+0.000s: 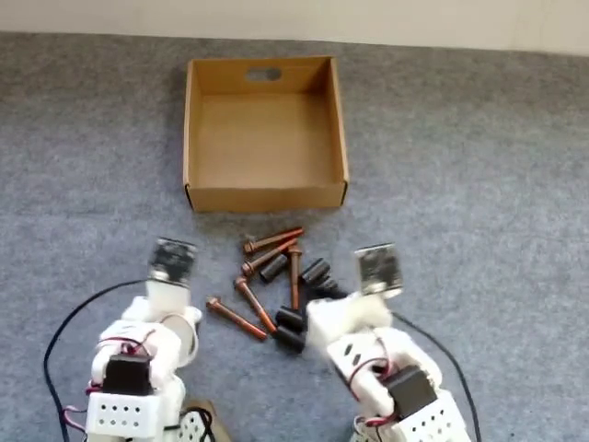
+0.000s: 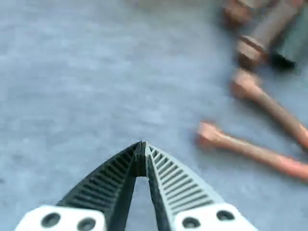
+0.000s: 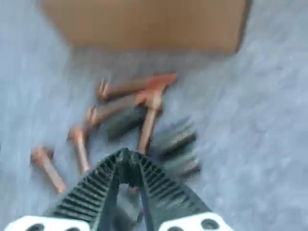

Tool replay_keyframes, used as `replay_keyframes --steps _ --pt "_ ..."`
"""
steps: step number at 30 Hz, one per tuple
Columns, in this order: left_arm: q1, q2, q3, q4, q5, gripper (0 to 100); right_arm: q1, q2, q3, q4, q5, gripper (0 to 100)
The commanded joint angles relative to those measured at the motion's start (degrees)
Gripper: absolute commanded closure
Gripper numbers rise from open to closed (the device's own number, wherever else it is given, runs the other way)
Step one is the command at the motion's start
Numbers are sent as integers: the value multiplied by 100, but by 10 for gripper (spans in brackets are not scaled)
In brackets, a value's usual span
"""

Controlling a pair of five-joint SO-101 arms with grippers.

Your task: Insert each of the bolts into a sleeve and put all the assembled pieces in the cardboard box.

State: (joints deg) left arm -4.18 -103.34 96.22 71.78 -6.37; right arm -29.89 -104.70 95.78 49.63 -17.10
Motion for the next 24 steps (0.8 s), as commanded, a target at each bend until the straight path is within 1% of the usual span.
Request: replay_keyframes --steps 1,4,7,13,15,21,24 --pt "-207 -31 92 -325 18 993 892 -31 576 -1226 35 989" --pt "-40 -31 92 -308 18 993 1341 -31 514 -1947 62 989" --pt "22 -31 92 -308 18 993 1587 -31 75 -2536 62 989" --pt "22 -31 92 -308 18 993 1596 -13 -1235 -2703 70 988" --pt "22 -22 92 -308 18 993 1596 -13 -1587 -2695 343 988" --pt "22 -13 92 -308 18 993 1596 -4 -2457 -2695 1574 988" --pt "22 -4 92 -308 18 993 1596 -4 -2949 -2721 1925 988"
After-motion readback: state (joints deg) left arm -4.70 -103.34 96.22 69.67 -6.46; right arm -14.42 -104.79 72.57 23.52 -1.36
